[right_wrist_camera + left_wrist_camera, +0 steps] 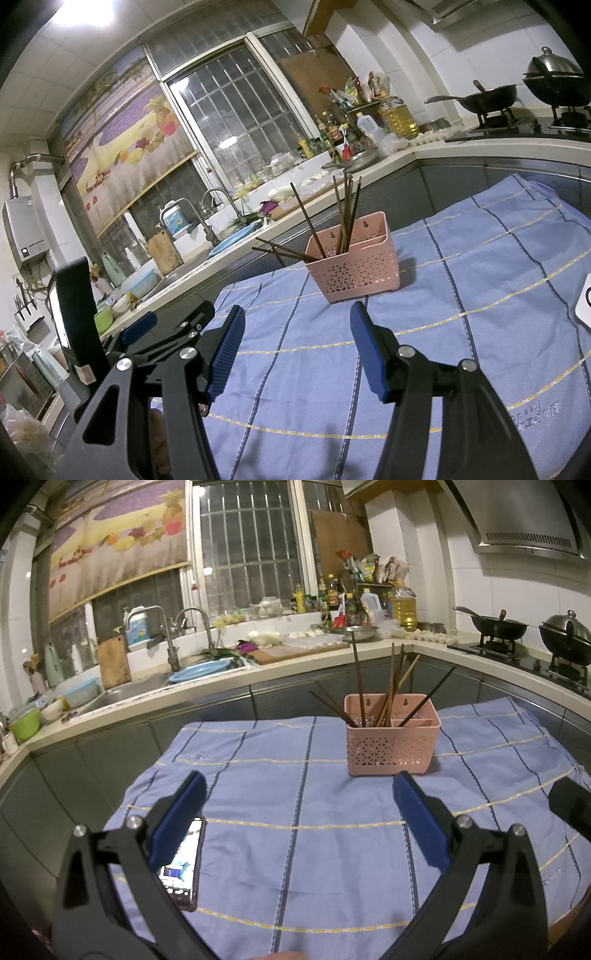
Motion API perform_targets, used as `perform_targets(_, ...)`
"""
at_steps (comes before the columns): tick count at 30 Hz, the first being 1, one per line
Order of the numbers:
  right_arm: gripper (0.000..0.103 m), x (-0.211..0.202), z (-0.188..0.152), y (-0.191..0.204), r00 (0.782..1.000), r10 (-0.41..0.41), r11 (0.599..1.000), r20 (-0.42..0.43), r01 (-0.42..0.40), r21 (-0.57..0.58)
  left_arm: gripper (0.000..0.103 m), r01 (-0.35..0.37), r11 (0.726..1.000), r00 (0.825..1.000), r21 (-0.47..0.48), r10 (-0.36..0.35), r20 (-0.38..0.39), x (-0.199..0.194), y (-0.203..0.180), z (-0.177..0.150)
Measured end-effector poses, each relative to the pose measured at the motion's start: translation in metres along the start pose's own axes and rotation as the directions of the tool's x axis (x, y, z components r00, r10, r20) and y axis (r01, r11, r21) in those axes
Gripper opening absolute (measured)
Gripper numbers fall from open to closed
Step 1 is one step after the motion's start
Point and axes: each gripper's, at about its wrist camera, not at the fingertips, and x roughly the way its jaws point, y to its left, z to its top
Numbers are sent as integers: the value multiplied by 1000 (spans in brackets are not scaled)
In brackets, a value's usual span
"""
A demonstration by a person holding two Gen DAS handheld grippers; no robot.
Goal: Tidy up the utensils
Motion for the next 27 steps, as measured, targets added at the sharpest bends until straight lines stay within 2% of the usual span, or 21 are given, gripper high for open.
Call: perform_targets(27, 60, 0, 1, -1, 1000, 0, 1000, -1, 0, 1, 97, 11, 1000, 1000, 14, -11, -10, 6, -5, -8)
